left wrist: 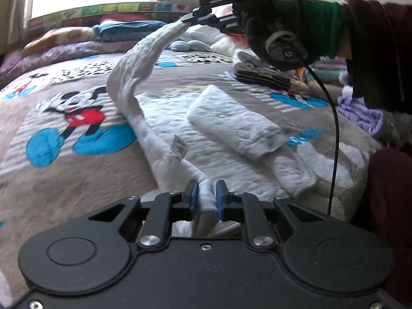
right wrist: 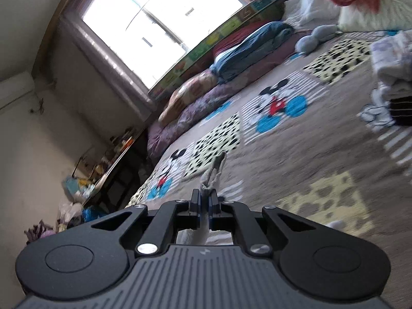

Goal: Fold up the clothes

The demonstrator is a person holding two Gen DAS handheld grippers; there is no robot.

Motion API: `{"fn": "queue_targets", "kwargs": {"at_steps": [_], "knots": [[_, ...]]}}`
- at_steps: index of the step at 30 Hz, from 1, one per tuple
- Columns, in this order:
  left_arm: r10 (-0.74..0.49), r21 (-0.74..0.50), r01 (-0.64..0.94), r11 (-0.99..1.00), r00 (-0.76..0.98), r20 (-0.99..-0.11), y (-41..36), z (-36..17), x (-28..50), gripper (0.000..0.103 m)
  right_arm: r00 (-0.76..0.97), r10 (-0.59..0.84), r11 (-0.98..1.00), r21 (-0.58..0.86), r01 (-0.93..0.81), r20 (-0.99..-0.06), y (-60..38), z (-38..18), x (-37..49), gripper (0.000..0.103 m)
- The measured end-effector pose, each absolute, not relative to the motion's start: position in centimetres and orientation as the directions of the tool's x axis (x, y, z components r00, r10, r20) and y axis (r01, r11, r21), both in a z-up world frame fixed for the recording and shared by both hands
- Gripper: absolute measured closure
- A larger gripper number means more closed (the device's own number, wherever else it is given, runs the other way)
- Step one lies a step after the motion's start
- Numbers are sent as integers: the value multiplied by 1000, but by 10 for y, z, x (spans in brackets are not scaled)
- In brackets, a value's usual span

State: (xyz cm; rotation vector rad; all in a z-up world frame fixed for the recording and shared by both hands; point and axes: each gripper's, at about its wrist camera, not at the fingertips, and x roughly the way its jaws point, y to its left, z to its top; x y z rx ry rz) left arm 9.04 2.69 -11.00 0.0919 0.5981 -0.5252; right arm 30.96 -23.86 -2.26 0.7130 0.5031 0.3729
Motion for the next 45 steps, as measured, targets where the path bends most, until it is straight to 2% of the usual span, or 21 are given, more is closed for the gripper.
{"fn": "queue_targets", "kwargs": {"at_steps": [12, 20, 27, 31, 34, 38, 45], "knots": [[-453, -27, 553, 833, 653, -607, -7, -129, 103, 90, 858, 368, 704, 710, -5, -358, -316, -71, 299, 96], [-508, -90, 579, 810, 617, -602, -3, -133, 110, 90, 838, 349, 721, 691, 46, -420, -325, -104, 304, 96], [-678, -161, 721, 674, 516, -523, 12, -122, 97, 89, 831, 348, 725, 686, 54, -433, -325, -116, 312, 96], [-780, -203, 782, 589, 484, -398, 40, -101, 89, 89, 829, 359, 726, 686, 40, -429, -324, -115, 316, 96], [-760, -229, 731, 643, 570, -313, 76, -91, 98, 89, 828, 363, 727, 686, 35, -427, -325, -115, 317, 96], [-625, -141, 624, 769, 686, -373, 97, -99, 117, 89, 828, 369, 720, 693, 32, -422, -326, -116, 318, 96], [-621, -55, 680, 731, 629, -468, 57, -122, 131, 89, 830, 390, 705, 709, 9, -398, -330, -111, 313, 96]]}}
